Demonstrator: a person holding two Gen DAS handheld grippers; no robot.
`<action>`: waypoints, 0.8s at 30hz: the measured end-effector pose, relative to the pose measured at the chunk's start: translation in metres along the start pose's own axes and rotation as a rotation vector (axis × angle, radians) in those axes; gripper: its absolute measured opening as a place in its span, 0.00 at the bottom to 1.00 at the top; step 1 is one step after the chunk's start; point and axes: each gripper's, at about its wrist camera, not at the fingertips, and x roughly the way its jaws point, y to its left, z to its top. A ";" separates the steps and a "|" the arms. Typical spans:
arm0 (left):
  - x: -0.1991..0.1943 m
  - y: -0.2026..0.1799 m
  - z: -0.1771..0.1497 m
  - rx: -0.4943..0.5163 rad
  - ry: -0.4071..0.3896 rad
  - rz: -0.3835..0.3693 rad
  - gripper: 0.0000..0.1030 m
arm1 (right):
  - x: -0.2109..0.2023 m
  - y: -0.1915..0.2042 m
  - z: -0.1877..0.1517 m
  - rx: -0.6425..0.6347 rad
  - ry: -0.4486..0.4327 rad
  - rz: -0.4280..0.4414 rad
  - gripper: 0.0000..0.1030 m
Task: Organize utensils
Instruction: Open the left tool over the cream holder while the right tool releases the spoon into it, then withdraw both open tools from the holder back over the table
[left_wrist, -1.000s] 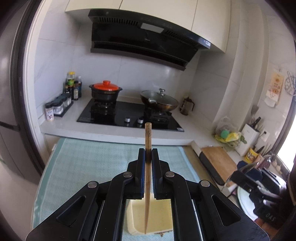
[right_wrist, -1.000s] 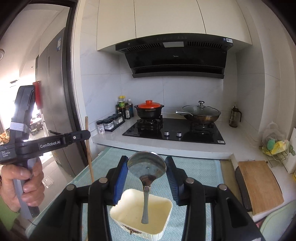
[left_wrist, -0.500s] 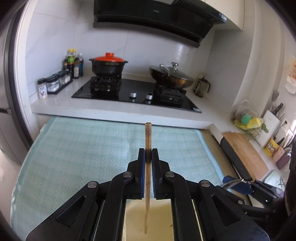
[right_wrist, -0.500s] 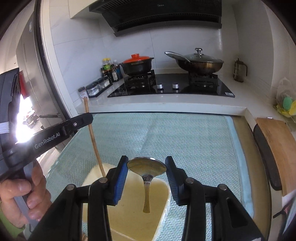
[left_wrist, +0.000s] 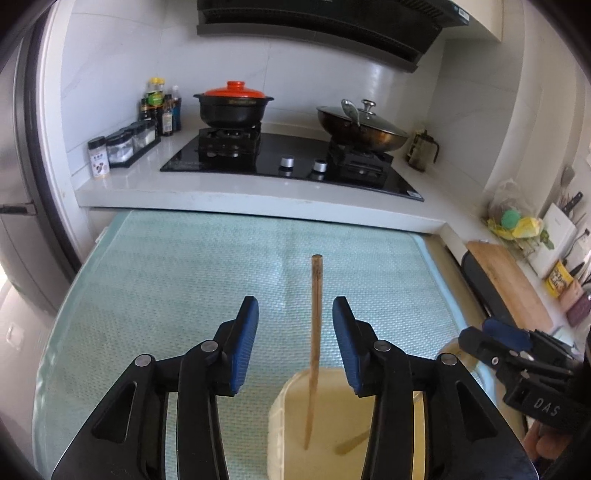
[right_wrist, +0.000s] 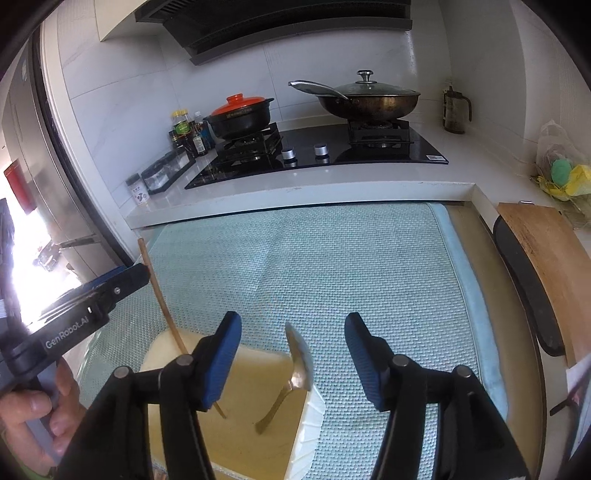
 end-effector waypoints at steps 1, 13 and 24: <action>-0.010 0.003 -0.001 0.007 -0.008 0.002 0.45 | -0.008 0.001 0.000 0.001 -0.014 0.004 0.58; -0.189 0.065 -0.106 0.169 -0.071 0.077 0.78 | -0.161 0.009 -0.095 -0.113 -0.153 0.021 0.58; -0.247 0.114 -0.272 -0.041 0.044 0.064 0.86 | -0.229 0.015 -0.307 -0.104 -0.180 -0.144 0.63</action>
